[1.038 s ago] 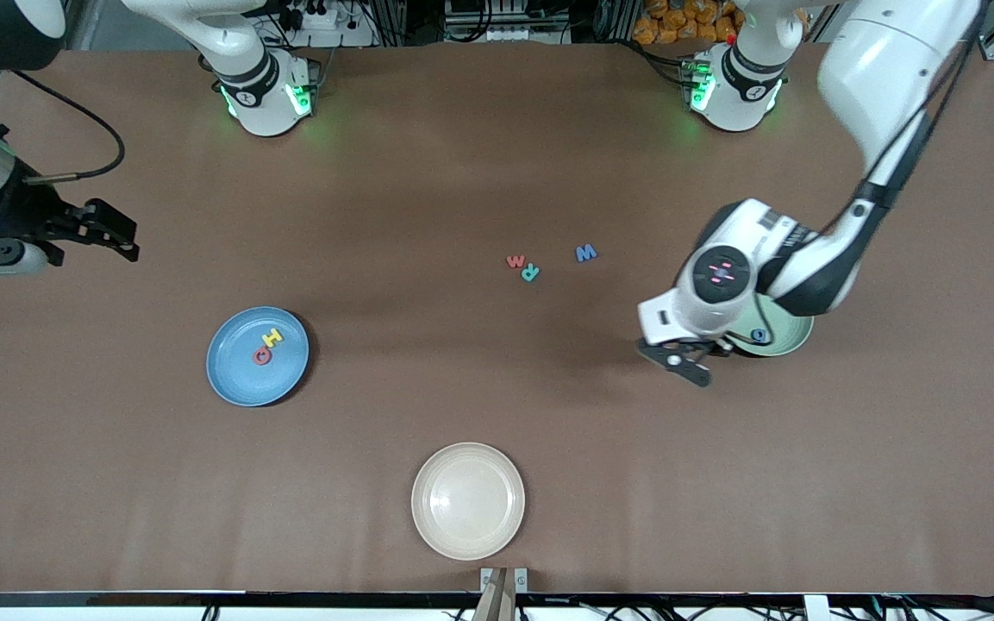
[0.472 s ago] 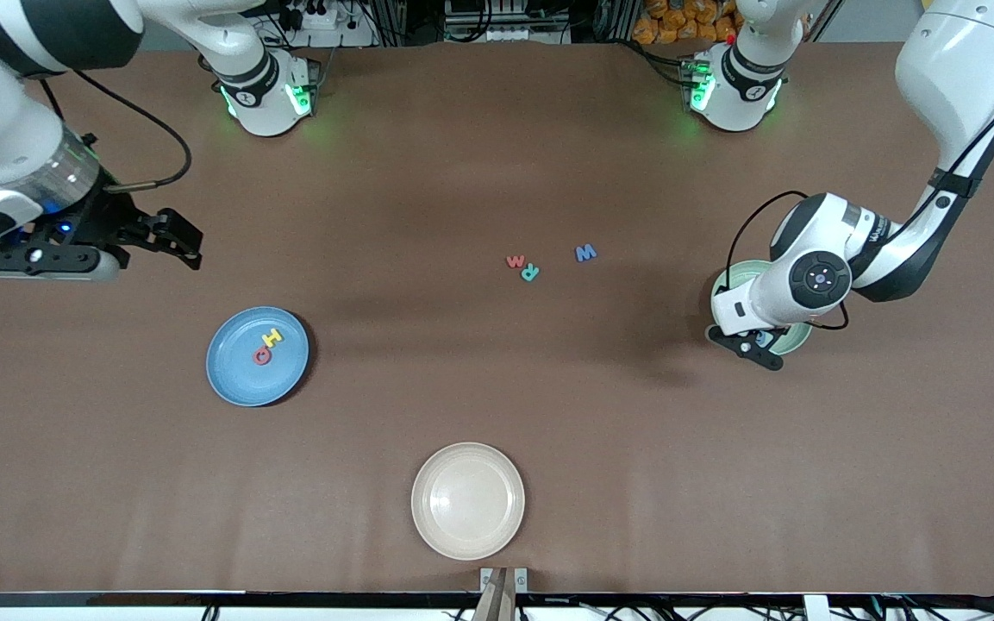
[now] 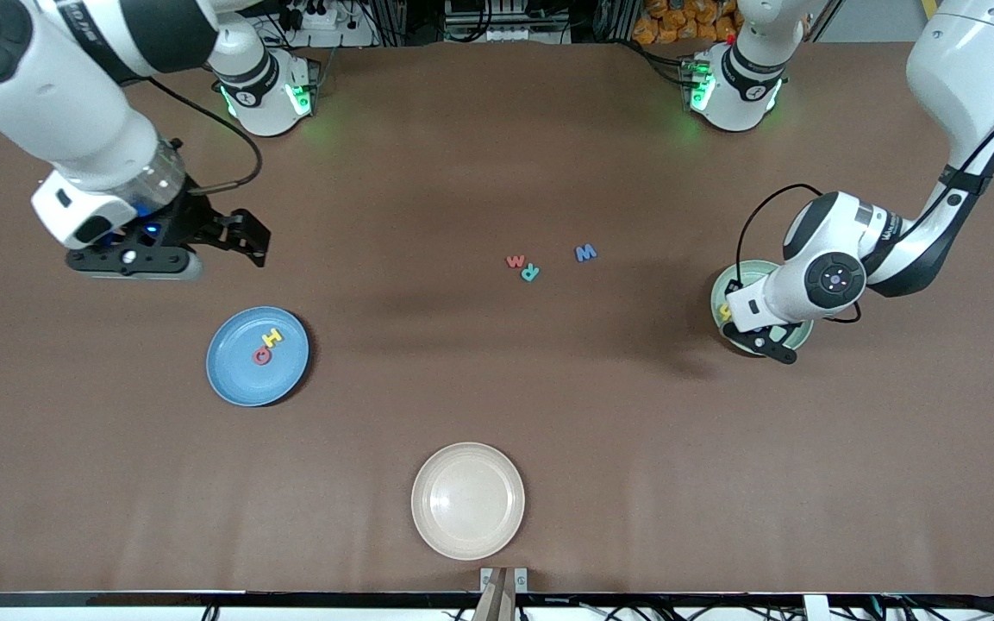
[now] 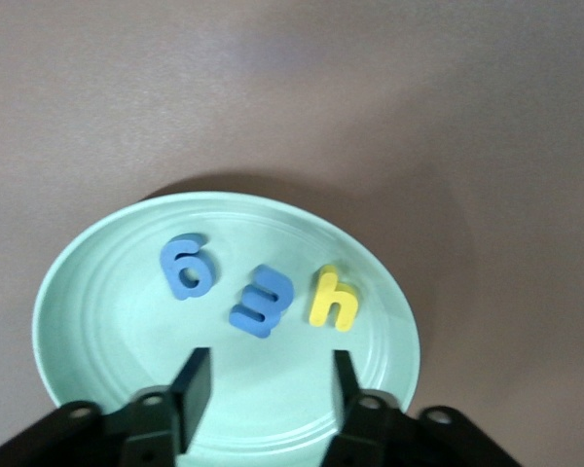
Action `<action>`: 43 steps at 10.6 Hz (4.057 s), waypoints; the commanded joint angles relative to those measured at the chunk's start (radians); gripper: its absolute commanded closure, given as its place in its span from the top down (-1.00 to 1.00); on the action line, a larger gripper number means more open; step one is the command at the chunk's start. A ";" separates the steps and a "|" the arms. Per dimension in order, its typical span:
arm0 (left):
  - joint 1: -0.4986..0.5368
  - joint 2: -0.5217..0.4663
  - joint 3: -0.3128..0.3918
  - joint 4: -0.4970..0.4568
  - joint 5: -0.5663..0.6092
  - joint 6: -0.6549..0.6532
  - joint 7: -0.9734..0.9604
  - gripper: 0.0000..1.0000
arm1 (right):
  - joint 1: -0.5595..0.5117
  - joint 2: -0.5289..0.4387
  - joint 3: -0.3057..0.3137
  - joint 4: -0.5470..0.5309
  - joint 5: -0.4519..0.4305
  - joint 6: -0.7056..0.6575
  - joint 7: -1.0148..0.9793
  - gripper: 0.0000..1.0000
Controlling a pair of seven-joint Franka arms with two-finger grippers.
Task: Sort uppercase to blue plate, lowercase to green plate
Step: 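Grasp the teal R with the right gripper while the left gripper withdraws, then carry the R to the blue plate while the left gripper reaches letters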
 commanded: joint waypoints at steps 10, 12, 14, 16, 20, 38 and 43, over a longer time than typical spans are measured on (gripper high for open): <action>0.026 -0.078 -0.079 0.216 -0.061 -0.069 -0.018 1.00 | 0.425 0.400 0.009 0.185 -0.030 0.242 0.125 1.00; 0.029 -0.078 -0.079 0.239 -0.091 -0.090 -0.040 1.00 | 0.470 0.499 0.011 0.226 -0.083 0.302 0.052 1.00; 0.030 -0.075 -0.079 0.240 -0.092 -0.095 -0.069 1.00 | 0.505 0.542 0.009 0.226 -0.087 0.369 -0.084 1.00; 0.030 -0.072 -0.086 0.230 -0.094 -0.095 -0.121 1.00 | 0.522 0.586 0.011 0.225 -0.083 0.418 -0.219 1.00; 0.027 -0.056 -0.091 0.210 -0.124 -0.084 -0.132 1.00 | 0.545 0.660 0.012 0.216 -0.064 0.436 -0.355 0.85; -0.034 -0.049 -0.091 0.174 -0.172 0.009 -0.204 1.00 | 0.600 0.783 0.012 0.203 -0.038 0.561 -0.367 0.46; -0.059 -0.049 -0.091 0.163 -0.172 0.040 -0.230 1.00 | 0.599 0.783 0.012 0.203 -0.050 0.561 -0.385 0.10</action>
